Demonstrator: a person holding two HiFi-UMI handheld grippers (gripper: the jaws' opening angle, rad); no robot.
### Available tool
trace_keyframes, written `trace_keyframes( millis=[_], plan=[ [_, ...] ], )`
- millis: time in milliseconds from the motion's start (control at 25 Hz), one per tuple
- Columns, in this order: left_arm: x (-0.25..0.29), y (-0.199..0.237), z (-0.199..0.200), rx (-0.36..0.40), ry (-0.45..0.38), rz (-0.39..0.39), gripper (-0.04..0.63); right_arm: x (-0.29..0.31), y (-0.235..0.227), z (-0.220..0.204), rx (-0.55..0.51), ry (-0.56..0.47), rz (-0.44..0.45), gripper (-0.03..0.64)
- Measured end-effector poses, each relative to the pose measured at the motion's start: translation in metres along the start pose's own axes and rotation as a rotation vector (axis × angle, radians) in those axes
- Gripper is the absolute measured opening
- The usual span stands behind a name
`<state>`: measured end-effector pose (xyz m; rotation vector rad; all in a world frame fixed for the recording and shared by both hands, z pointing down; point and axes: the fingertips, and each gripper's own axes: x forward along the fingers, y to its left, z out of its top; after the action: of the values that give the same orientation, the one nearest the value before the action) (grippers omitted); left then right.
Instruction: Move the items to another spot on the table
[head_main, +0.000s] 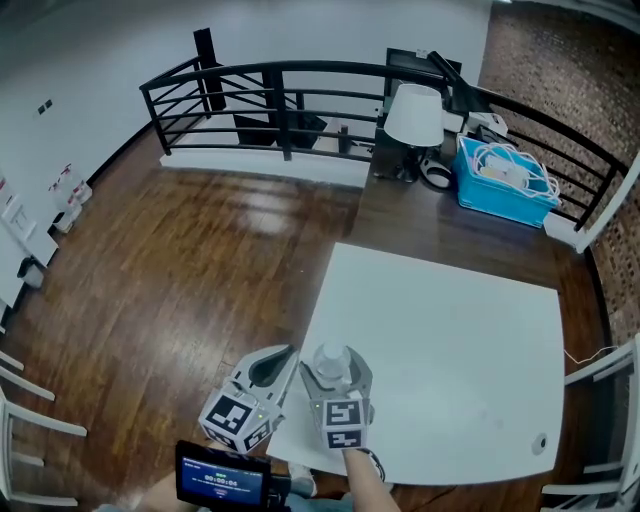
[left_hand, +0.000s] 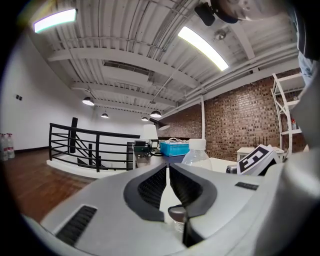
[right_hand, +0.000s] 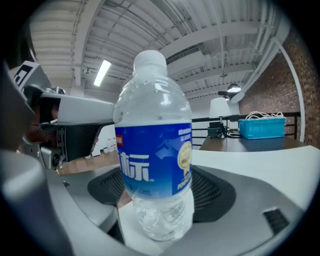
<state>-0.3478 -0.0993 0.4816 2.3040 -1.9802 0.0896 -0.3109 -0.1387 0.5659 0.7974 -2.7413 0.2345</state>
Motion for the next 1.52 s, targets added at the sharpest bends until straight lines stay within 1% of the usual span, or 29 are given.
trace_keyframes(
  millis=[40, 160, 200, 640, 880, 1080, 1320, 1520],
  plan=[
    [0.0, 0.001, 0.0, 0.0, 0.002, -0.002, 0.021, 0.002, 0.001, -0.001, -0.011, 0.007, 0.007, 0.394],
    [0.002, 0.003, -0.001, -0.001, 0.005, -0.007, 0.021, 0.004, 0.001, -0.002, -0.029, 0.009, 0.001, 0.339],
    [0.002, 0.003, -0.001, -0.002, 0.005, -0.009, 0.021, 0.003, 0.001, -0.002, -0.033, 0.005, -0.005, 0.295],
    [0.0, 0.003, -0.002, 0.0, 0.006, -0.024, 0.021, 0.001, -0.001, 0.0, -0.052, -0.005, -0.034, 0.284],
    [0.001, -0.004, 0.005, 0.001, -0.006, -0.028, 0.021, -0.006, -0.001, 0.015, -0.059, -0.019, -0.03, 0.284],
    [-0.001, -0.007, 0.013, -0.002, -0.016, -0.015, 0.021, -0.016, -0.001, 0.038, -0.072, -0.037, -0.021, 0.284],
    [-0.004, -0.012, 0.024, -0.008, -0.026, 0.002, 0.021, -0.038, -0.002, 0.082, -0.087, -0.102, -0.017, 0.284],
    [-0.006, -0.02, 0.036, -0.011, -0.067, 0.012, 0.021, -0.056, -0.002, 0.116, -0.111, -0.141, -0.015, 0.284]
  ],
)
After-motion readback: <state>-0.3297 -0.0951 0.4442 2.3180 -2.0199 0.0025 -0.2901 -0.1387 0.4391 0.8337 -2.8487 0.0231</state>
